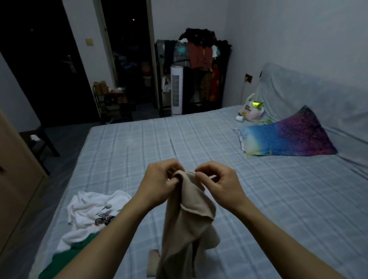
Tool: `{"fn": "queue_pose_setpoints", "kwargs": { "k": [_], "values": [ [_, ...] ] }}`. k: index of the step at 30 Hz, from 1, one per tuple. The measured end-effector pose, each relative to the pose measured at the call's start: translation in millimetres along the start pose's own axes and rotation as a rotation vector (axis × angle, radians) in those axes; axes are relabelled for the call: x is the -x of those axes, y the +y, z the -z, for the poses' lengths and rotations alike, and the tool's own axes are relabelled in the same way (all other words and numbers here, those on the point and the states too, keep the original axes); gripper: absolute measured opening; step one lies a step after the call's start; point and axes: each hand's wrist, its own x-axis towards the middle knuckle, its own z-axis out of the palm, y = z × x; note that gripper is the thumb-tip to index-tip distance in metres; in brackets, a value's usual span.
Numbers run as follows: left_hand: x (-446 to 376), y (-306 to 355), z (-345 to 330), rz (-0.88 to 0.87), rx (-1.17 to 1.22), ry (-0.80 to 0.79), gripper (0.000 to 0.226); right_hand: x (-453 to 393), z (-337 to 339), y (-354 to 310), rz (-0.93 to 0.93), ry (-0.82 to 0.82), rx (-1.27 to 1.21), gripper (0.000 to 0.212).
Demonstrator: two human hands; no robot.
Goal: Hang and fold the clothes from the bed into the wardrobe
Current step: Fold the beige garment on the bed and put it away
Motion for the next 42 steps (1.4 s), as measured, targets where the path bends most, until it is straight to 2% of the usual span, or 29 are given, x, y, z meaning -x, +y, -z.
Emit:
{"fn": "queue_pose_setpoints", "kwargs": {
  "k": [2, 5, 7, 9, 11, 15, 19, 22, 25, 28, 31, 34, 37, 39, 42],
  "values": [
    [-2, -1, 6, 0.002, 0.006, 0.024, 0.021, 9, 3, 17, -0.061, -0.040, 0.035, 0.014],
    [-5, -2, 15, 0.006, 0.000, 0.059, 0.020, 21, -3, 36, -0.182, -0.231, -0.025, 0.043],
    [-5, -2, 21, 0.009, -0.013, 0.080, 0.019, 24, -14, 40, -0.173, -0.313, -0.037, 0.060],
    [-4, -3, 27, 0.009, -0.018, 0.084, 0.019, 22, -28, 40, -0.136, -0.291, -0.061, 0.069],
    [-1, -3, 32, 0.009, -0.009, 0.083, 0.022, 16, -42, 38, -0.132, -0.193, -0.105, 0.066],
    [7, -7, 48, -0.010, 0.010, 0.064, 0.030, -1, -63, 28, -0.044, 0.001, -0.086, 0.036],
    [16, -19, 67, 0.039, 0.070, 0.062, 0.032, -20, -62, 9, 0.063, 0.093, -0.108, 0.046],
    [19, -28, 82, 0.088, 0.143, -0.025, 0.023, -37, -53, -5, 0.143, 0.056, -0.066, 0.046],
    [17, -31, 92, 0.134, 0.123, -0.203, 0.036, -51, -44, -18, 0.244, -0.091, 0.003, 0.037],
    [10, -27, 90, 0.103, 0.048, -0.163, 0.034, -53, -39, -25, 0.312, -0.252, 0.022, 0.029],
    [-1, -20, 75, 0.086, 0.025, -0.162, 0.035, -53, -32, -28, 0.248, -0.322, -0.045, 0.025],
    [-11, -15, 52, 0.067, 0.029, -0.312, 0.042, -54, -19, -34, 0.192, -0.409, -0.097, 0.019],
    [-19, -12, 31, 0.034, 0.171, -0.441, 0.044, -55, -3, -40, 0.177, -0.423, -0.162, 0.016],
    [-22, -12, 20, 0.019, 0.223, -0.437, 0.036, -54, 8, -39, 0.150, -0.406, -0.185, 0.018],
    [-28, -16, 9, -0.007, 0.252, -0.327, 0.014, -52, 25, -31, 0.092, -0.376, -0.171, 0.027]
  ]
}}
